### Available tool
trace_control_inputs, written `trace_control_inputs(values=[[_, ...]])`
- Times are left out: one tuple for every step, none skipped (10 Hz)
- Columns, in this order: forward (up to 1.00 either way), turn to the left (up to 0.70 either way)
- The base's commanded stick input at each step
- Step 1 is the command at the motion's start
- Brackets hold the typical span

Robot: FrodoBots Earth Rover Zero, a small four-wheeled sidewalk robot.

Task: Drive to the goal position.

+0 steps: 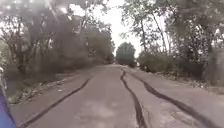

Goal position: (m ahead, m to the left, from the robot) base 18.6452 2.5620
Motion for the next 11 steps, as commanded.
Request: trace_control_inputs(values=[[0.7,-0.01],[0.7,-0.01],[0.7,-0.01],[0.7,-0.01],[0.7,-0.01],[0.7,-0.01],[0.7,-0.01],[0.7,-0.01],[0.7,-0.01],[0.7,-0.01],[0.7,-0.01]])
